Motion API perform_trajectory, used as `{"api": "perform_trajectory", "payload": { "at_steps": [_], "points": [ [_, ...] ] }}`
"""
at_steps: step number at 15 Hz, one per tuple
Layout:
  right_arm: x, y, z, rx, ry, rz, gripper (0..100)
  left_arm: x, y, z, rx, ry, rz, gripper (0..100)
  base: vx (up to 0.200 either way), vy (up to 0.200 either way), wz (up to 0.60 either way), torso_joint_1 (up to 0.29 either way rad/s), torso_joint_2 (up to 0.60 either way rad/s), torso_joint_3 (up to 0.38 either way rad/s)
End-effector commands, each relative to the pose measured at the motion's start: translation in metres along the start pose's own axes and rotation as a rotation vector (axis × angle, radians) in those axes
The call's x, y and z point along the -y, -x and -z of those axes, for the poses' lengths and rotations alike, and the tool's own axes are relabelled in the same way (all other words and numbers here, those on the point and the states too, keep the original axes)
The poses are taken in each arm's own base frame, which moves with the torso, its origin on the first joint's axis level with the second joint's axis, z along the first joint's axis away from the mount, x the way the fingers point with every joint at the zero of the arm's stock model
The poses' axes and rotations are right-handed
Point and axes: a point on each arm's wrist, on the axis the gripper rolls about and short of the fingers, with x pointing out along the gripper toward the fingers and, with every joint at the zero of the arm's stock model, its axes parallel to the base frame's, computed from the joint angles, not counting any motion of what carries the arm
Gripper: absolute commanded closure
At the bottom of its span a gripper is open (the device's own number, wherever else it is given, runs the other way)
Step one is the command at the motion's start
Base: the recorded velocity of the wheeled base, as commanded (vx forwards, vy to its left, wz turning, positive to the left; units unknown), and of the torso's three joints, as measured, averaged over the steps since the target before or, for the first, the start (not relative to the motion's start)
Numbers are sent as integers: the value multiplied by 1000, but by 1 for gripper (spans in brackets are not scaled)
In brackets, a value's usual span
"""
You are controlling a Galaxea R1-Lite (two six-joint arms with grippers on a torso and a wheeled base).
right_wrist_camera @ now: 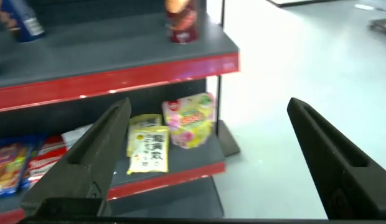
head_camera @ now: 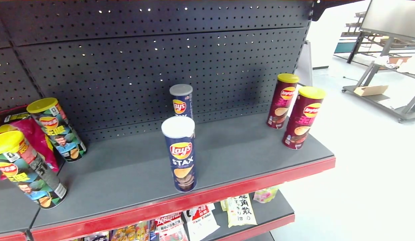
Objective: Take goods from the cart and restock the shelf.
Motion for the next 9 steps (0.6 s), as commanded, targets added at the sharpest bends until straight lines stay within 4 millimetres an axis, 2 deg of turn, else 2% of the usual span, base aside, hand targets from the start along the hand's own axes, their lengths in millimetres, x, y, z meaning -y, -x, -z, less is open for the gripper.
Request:
{"api": "perform_trajectory", "payload": {
  "at_steps": [1,2,3,4,5,6,7,9],
  "points": [
    [0,0,0,0,0,-2,0,-1,-2,-2,-23,-14,85,0,0,0,0,0,0,0],
    [0,0,0,-1,0,-2,0,-1,-3,-13,-22,-46,134,0,0,0,0,0,0,0],
    [0,0,0,-1,7,-3,0,-1,-12,-66,-36,-43,119,0,0,0,0,0,0,0],
    [0,0,0,-1,8,-5,0,-1,-31,-109,-61,4,83,0,0,0,0,0,0,0],
    [0,0,0,-1,8,-5,0,-1,-66,-165,-69,60,43,0,0,0,0,0,0,0],
    [0,0,0,-1,8,-5,0,0,-98,-171,-152,-6,10,0,0,0,0,0,0,0],
    [0,0,0,-1,8,-5,0,2,-126,-163,-252,-82,-17,0,0,0,0,0,0,0],
    [0,0,0,-1,8,-5,0,16,-178,-146,-354,-83,36,0,0,0,0,0,0,0]
  ]
}}
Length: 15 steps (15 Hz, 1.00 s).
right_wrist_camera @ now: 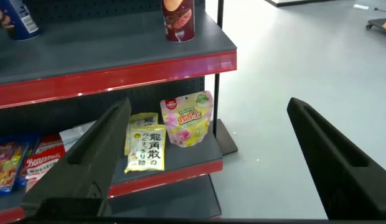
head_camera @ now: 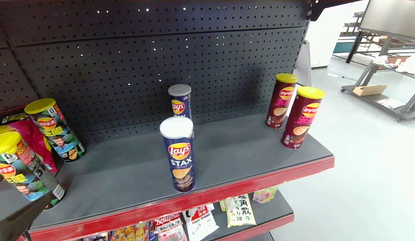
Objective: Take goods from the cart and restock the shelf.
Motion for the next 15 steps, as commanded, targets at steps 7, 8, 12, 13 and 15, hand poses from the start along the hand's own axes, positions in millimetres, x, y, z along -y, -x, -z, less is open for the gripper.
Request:
{"api": "perform_trajectory", "payload": {
  "at_steps": [7,8,12,13,15],
  "points": [
    [0,0,0,1,1,-1,0,44,-172,11,-469,-53,93,0,0,0,0,0,0,0],
    [0,0,0,1,0,-1,0,45,-175,13,-479,-53,92,0,0,0,0,0,0,0],
    [0,0,0,1,0,-1,0,50,-200,28,-564,-39,82,0,0,0,0,0,0,0],
    [0,0,0,1,1,-1,0,52,-206,28,-567,-10,75,0,0,0,0,0,0,0],
    [0,0,0,1,1,-1,0,56,-215,25,-566,15,72,0,0,0,0,0,0,0]
  ]
}}
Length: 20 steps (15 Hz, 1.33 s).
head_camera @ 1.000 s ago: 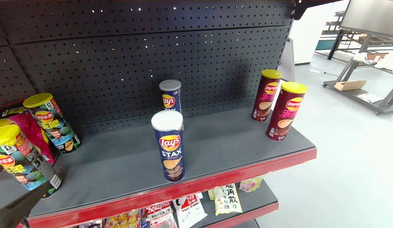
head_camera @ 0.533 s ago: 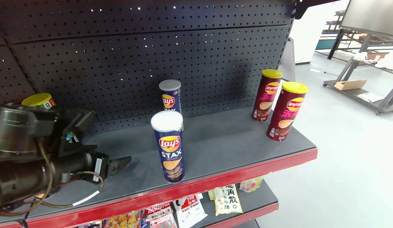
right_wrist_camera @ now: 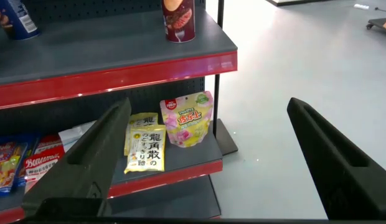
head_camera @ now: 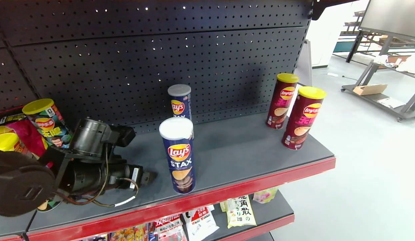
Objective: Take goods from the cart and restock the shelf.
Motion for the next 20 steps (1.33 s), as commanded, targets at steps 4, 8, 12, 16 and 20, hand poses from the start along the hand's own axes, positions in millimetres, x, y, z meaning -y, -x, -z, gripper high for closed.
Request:
{"api": "perform_trajectory", "payload": {
  "at_steps": [4,8,12,16,20],
  "points": [
    [0,0,0,1,-1,-1,0,3,-23,3,-65,-1,-3,0,0,0,0,0,0,0],
    [0,0,0,1,1,-1,0,10,-41,2,-94,43,0,0,0,0,0,0,0,0],
    [0,0,0,1,-1,-1,0,16,-49,-3,-93,41,10,0,0,0,0,0,0,0],
    [0,0,0,1,-1,-1,0,18,-54,-6,-92,38,14,0,0,0,0,0,0,0],
    [0,0,0,1,-1,-1,0,20,-59,-9,-90,37,15,0,0,0,0,0,0,0]
  ]
}}
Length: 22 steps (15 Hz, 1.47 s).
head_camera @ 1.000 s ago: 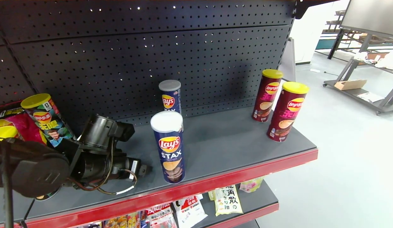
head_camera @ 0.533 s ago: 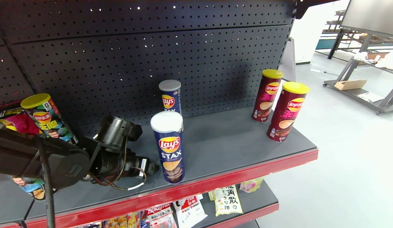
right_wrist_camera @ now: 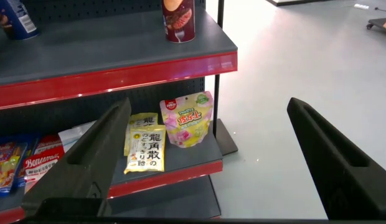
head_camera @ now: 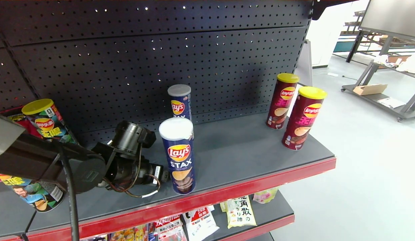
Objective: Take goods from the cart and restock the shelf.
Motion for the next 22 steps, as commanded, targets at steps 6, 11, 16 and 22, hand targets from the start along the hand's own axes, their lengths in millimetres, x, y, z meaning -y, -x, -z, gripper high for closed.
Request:
{"api": "perform_trajectory", "payload": {
  "at_steps": [6,11,16,22],
  "points": [
    [0,0,0,1,-1,-1,0,5,-5,-8,16,-5,8,0,0,0,0,0,0,0],
    [0,0,0,1,-1,-1,0,5,-6,-8,10,-7,7,0,0,0,0,0,0,0],
    [0,0,0,1,-1,-1,0,6,-5,-8,12,-9,14,0,0,0,0,0,0,0],
    [0,0,0,1,-1,-1,0,8,-6,-7,8,-13,21,0,0,0,0,0,0,0]
  ]
}}
